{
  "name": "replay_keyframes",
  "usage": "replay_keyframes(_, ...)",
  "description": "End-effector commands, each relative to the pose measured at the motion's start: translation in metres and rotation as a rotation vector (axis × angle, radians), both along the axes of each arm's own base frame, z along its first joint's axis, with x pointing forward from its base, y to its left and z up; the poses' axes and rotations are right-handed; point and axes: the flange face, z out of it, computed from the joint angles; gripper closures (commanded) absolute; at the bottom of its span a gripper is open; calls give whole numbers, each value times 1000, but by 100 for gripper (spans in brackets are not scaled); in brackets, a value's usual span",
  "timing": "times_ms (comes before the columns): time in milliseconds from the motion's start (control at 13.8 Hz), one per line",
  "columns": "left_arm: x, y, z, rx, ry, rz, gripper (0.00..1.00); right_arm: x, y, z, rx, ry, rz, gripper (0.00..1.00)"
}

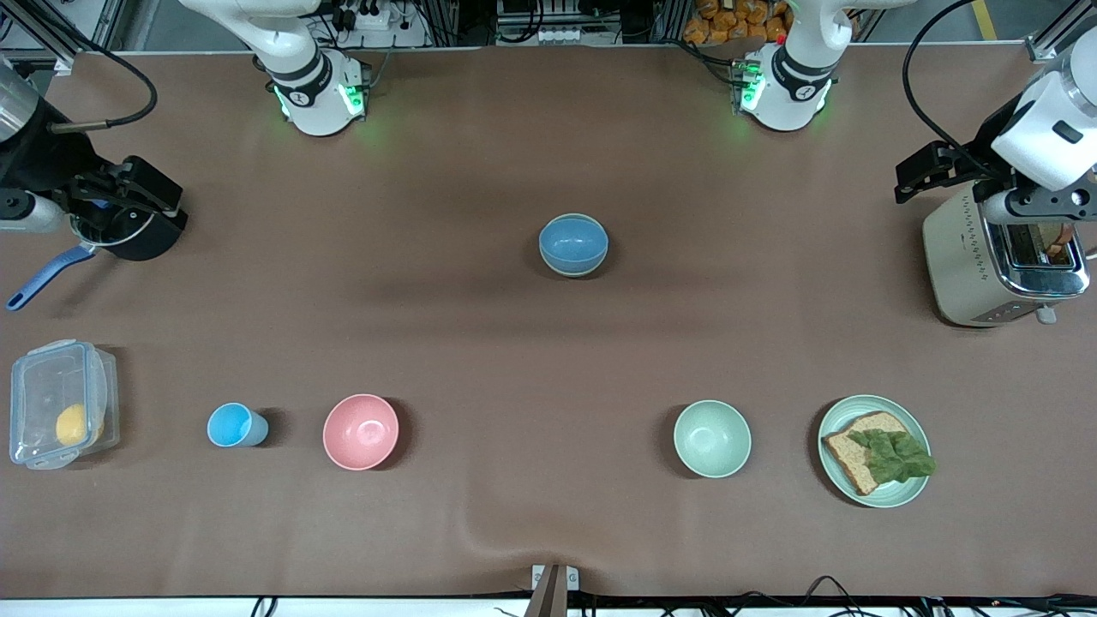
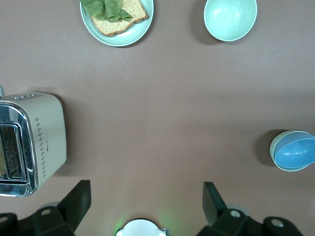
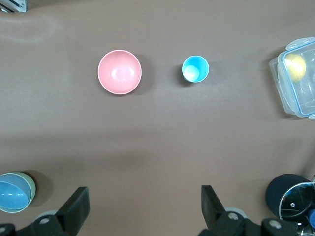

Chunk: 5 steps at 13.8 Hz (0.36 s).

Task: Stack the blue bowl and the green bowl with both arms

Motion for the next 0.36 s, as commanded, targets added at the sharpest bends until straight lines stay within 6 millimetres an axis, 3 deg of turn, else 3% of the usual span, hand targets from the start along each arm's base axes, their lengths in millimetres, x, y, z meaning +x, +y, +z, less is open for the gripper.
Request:
replay_keyframes(0,-1,0,1,-5,10,-17,0,4,-2,-2,-13,2,5,0)
replay_keyframes(291,0,-4,0,-5,12,-23,0,5,-4,-6,-14,13,3,0)
